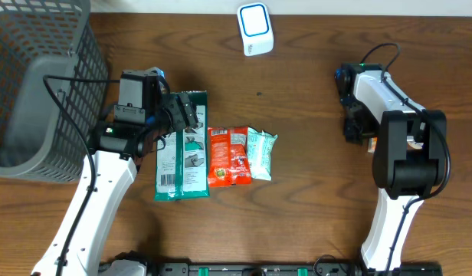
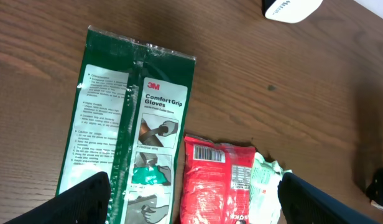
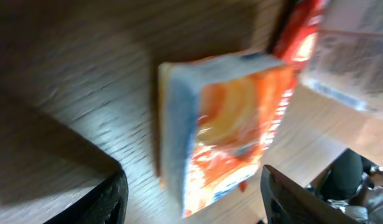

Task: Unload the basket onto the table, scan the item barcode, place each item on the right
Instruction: 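Carry the box right and set it down near the jar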

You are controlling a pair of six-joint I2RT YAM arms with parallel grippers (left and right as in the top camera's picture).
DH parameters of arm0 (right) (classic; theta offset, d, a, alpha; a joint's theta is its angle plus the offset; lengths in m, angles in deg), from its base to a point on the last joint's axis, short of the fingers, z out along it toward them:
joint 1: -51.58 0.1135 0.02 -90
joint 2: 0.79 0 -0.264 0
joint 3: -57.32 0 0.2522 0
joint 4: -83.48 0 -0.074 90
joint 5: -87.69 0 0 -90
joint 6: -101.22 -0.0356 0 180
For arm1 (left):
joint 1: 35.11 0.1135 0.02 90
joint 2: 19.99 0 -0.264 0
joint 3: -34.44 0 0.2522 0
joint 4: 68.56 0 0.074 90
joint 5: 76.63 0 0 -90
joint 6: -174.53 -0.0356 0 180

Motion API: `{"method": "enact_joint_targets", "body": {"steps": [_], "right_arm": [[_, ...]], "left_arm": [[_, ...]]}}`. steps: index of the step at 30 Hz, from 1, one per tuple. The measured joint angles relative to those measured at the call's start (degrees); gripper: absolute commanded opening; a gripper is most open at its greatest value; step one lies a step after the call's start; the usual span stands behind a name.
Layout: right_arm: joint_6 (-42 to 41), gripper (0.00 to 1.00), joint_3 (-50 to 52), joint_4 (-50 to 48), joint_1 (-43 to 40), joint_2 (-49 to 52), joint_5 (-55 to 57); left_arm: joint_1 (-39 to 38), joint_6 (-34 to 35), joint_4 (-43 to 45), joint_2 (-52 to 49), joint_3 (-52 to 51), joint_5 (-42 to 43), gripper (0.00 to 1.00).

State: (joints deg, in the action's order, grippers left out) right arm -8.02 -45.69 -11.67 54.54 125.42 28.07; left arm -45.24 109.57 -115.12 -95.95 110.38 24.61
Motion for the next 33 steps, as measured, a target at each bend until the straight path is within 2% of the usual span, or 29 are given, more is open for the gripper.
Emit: {"method": "enact_joint_targets", "body": {"steps": [14,15,18,20,33], "right_arm": [[3.45,0.54,-3.39,0.87,0.02,0.0,-8.48],[3.63,0.5,-3.45,0.83,0.02,0.0,-8.94],[4.7,0.32,-3.5,0.33,0.02,0.0,-10.95],[5.53,0.27,-3.52,-0.17,0.02,0.0,-12.11],[6.12,0.27,-3.19,0.33,-0.22,0.0,-13.92]], "left_arm": [[0.0,0.0,0.0,0.0,0.0,0.0,0.86],[0.0,0.0,0.0,0.0,0.0,0.0,0.86],[0.0,0.0,0.0,0.0,0.0,0.0,0.87],[0.0,0.0,0.0,0.0,0.0,0.0,0.86],[0.0,0.0,0.0,0.0,0.0,0.0,0.86]]}}
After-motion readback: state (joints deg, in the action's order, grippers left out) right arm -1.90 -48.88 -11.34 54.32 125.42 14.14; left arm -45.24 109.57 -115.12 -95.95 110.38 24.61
